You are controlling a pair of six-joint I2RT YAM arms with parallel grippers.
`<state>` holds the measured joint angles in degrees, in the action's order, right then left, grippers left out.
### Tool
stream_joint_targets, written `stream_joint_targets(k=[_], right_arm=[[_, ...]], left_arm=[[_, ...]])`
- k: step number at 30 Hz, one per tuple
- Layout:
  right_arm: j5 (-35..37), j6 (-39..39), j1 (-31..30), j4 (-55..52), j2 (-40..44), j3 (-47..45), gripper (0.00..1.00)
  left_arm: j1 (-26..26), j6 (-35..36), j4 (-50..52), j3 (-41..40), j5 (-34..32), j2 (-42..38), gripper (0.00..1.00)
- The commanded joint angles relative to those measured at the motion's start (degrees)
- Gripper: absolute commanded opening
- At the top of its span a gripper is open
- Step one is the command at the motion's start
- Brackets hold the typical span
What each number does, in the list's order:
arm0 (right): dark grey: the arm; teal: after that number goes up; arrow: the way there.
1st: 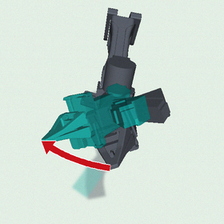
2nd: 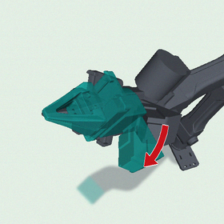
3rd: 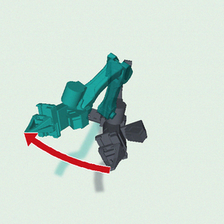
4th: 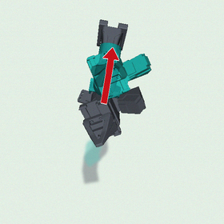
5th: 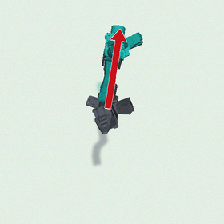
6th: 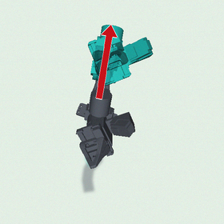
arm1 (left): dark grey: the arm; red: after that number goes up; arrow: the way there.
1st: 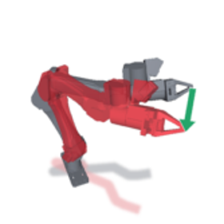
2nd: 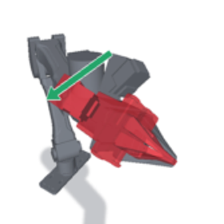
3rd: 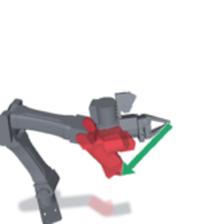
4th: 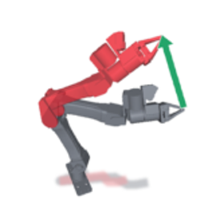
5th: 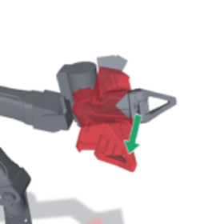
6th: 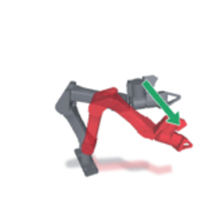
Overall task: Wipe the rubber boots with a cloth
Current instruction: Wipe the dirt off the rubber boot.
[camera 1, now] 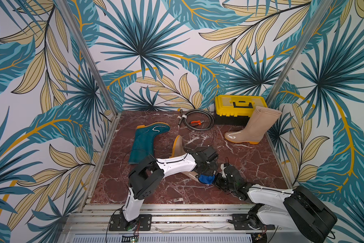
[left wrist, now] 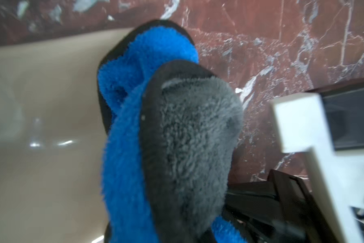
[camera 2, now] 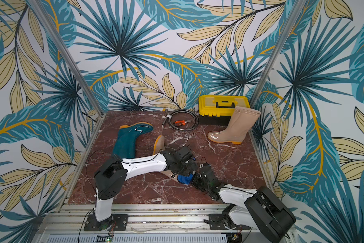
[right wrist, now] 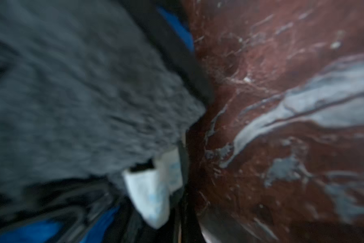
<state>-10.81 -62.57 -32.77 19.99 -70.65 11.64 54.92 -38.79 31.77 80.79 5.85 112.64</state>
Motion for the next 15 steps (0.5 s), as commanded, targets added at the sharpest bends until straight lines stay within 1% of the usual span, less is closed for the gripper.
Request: stream_joint_targets(k=[1,4,10,12,15], right_arm=[[2.44,-0.63,-0.10,-7.74,-0.21,-2.31,0.00],[3.46,-0.63,-0.10,-8.55,0.77,-2.50,0.00],[3.79,-0.74,-0.10,-9.05,0.68,-2.50,0.00],[3.93,-0.65,-0.09,-9.50,1.07,-2.50,0.00],[4.45,-0.67,-0.10,-9.88,1.73,-2.40,0.00]], left_arm=[[-4.79,0.79,-0.22,-4.76,-1.20,-6.55,0.00],[-9.07,2.34,-0.16,-10.69,-2.71,-13.88,0.00],[-18.27,6.13,3.36,-18.14,-6.87,-24.74,0.00],[-19.87,5.78,3.48,-19.54,-7.07,-27.10,0.00],[-19.36,4.61,3.32,-18.45,-4.85,-26.95,0.00]])
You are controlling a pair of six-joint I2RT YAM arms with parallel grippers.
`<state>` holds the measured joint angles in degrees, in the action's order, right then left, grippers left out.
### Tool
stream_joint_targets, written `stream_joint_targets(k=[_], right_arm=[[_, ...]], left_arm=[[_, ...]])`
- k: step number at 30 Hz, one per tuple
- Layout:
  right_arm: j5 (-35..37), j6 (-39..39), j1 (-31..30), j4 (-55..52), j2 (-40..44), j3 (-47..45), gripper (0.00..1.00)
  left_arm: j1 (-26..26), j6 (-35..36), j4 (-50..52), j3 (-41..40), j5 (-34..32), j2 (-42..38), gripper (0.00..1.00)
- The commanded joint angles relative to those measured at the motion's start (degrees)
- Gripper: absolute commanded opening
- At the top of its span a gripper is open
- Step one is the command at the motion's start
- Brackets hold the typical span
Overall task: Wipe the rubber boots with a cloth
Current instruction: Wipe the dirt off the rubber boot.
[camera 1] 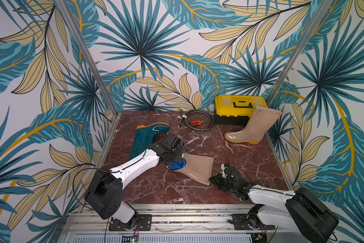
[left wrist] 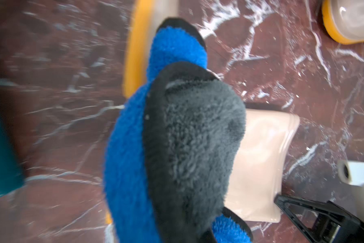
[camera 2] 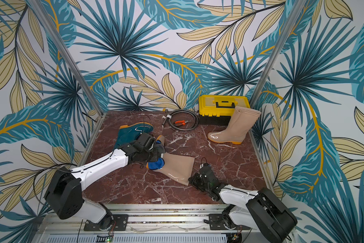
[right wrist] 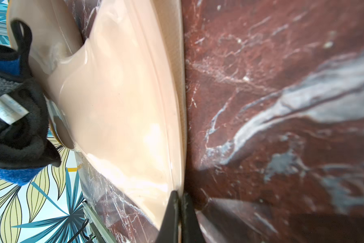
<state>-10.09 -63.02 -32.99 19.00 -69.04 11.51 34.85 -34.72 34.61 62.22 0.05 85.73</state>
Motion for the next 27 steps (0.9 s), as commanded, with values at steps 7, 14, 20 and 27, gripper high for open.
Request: stream_joint_targets(k=[7,14,20,27], right_arm=[[3.68,-0.52,0.14,-9.69,0.17,-2.17,0.00],[4.46,-0.74,0.17,-9.89,0.33,-2.09,0.00],[4.93,-0.61,0.12,-12.14,1.63,-1.75,0.00],[5.87,-0.36,0.13,-13.25,3.22,-1.75,0.00]], left_arm=[[11.78,-0.73,0.12,8.14,2.80,8.42,0.00],[21.85,-3.63,-0.90,13.06,4.96,17.37,0.00],[16.91,-1.19,-0.52,4.85,2.62,12.11,0.00],[5.04,2.30,4.19,-6.04,-0.93,-5.08,0.00]])
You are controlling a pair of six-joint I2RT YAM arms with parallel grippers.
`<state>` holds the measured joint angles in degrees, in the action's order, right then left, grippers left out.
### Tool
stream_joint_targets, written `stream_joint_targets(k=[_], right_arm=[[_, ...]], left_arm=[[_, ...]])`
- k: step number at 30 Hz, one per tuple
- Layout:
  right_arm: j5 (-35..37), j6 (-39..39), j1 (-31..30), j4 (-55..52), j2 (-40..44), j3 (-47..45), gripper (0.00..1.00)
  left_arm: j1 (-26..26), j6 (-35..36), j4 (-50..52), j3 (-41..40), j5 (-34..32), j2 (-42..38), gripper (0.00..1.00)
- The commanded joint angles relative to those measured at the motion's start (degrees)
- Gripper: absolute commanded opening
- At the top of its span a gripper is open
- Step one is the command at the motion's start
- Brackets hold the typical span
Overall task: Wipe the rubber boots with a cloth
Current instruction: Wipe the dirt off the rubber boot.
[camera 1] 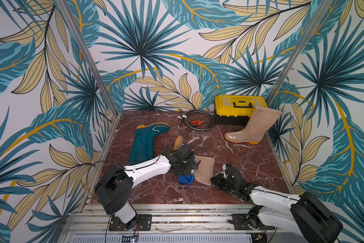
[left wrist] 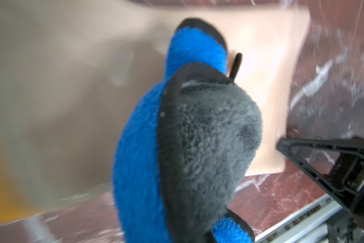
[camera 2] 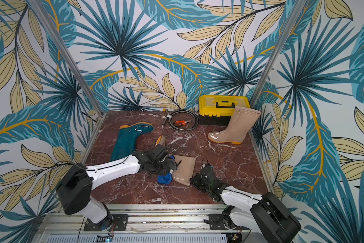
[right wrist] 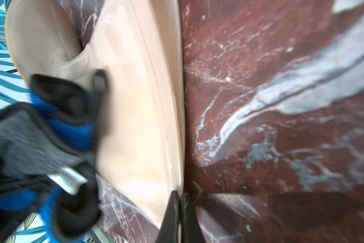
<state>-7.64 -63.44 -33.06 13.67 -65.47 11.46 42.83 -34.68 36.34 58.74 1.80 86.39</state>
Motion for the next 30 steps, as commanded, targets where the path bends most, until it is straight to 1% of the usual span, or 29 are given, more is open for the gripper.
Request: stream_joint_targets(k=[1,3,5,8,11,14,17,19,22,26,30], right_arm=[[3.34,0.04,0.20,-7.75,-0.52,-1.71,0.00],[3.18,-0.02,0.19,-7.37,-1.13,-1.63,0.00],[2.99,-0.12,0.19,-6.95,-1.74,-1.41,0.00],[2.63,-0.19,0.22,-6.48,-2.67,-0.97,0.00],[2.37,-0.51,0.20,-6.17,-3.08,-0.82,0.00],[2.32,-0.68,0.21,-6.44,-2.78,-0.78,0.00],[2.45,-0.64,0.19,-7.35,-1.86,-0.78,0.00],[2.67,-0.48,0.20,-8.32,-0.97,-0.75,0.00],[3.41,-0.44,0.20,-10.00,0.49,-1.00,0.00],[4.10,-0.72,0.19,-10.79,2.20,-1.77,0.00],[4.62,-1.09,0.19,-11.12,2.85,-2.36,0.00]], left_arm=[[-3.43,2.04,2.43,-3.20,-3.01,-7.18,0.00],[-3.38,0.88,2.26,-3.29,-2.17,-8.65,0.00],[-1.90,-0.58,2.21,-1.91,-0.95,-6.78,0.00],[5.52,-1.89,1.79,2.67,-2.87,-0.87,0.00],[12.16,-3.89,-1.35,7.35,-1.89,6.56,0.00],[16.35,-5.63,-5.01,11.50,0.87,13.47,0.00],[18.58,-4.61,-5.23,14.88,1.91,18.01,0.00],[17.96,-3.02,-4.95,13.92,0.72,17.96,0.00],[12.95,-2.16,-4.43,8.20,0.68,13.81,0.00],[4.76,0.66,-0.58,0.93,-2.08,4.26,0.00],[-1.32,2.69,1.81,-3.15,-3.69,-5.10,0.00]])
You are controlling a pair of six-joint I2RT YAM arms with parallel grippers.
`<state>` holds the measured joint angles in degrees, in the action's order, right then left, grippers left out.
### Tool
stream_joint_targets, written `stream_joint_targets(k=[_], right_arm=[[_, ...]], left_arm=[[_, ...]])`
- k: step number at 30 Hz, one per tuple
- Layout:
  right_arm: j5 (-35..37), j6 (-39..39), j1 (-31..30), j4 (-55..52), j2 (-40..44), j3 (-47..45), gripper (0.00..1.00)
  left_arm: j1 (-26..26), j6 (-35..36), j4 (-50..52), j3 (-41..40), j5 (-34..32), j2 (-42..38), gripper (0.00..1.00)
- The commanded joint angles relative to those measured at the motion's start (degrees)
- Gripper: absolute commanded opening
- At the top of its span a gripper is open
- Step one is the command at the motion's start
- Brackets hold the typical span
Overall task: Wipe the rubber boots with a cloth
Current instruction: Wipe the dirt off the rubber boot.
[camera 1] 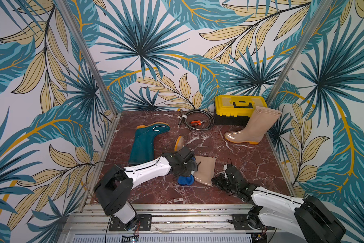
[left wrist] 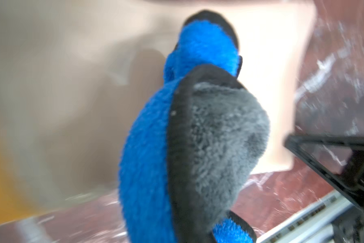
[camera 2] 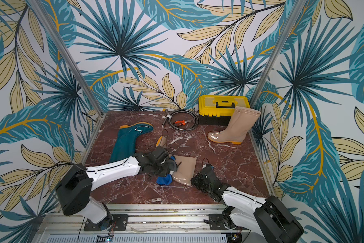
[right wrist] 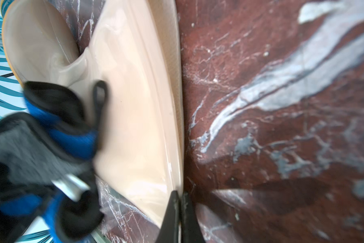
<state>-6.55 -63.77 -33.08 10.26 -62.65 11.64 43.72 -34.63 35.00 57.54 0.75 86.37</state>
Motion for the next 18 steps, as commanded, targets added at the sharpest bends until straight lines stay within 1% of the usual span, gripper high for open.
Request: stream_joint_targets(k=[1,2,4,6,9,11,13,16,18], right_arm=[[3.56,-0.76,0.21,-7.71,-0.18,-2.58,0.00],[3.49,-0.76,0.25,-7.63,-0.24,-2.52,0.00],[3.39,-0.67,0.26,-7.61,-0.37,-2.33,0.00],[3.36,-0.57,0.22,-7.54,-0.65,-2.14,0.00],[3.29,-0.67,0.21,-7.37,-0.98,-2.06,0.00],[3.29,-0.83,0.22,-7.27,-1.38,-2.03,0.00],[3.22,-0.92,0.25,-7.23,-1.55,-1.97,0.00],[3.16,-0.91,0.21,-7.82,-1.12,-1.92,0.00],[3.50,-0.83,0.23,-8.78,-0.26,-2.21,0.00]], left_arm=[[-2.95,2.49,3.05,-2.52,-2.99,-6.83,0.00],[-2.93,2.03,3.05,-2.70,-3.15,-8.03,0.00],[-2.88,0.51,2.86,-1.91,-1.45,-7.80,0.00],[-0.55,-0.96,2.87,-0.19,-1.21,-5.30,0.00],[6.77,-2.33,1.57,4.40,-2.62,1.02,0.00],[11.26,-3.15,-0.39,7.86,-1.24,7.38,0.00],[14.43,-3.84,-2.06,11.22,0.47,12.93,0.00],[16.81,-2.77,-2.67,16.51,2.74,19.95,0.00],[16.85,-1.65,-2.68,17.83,2.61,21.70,0.00]])
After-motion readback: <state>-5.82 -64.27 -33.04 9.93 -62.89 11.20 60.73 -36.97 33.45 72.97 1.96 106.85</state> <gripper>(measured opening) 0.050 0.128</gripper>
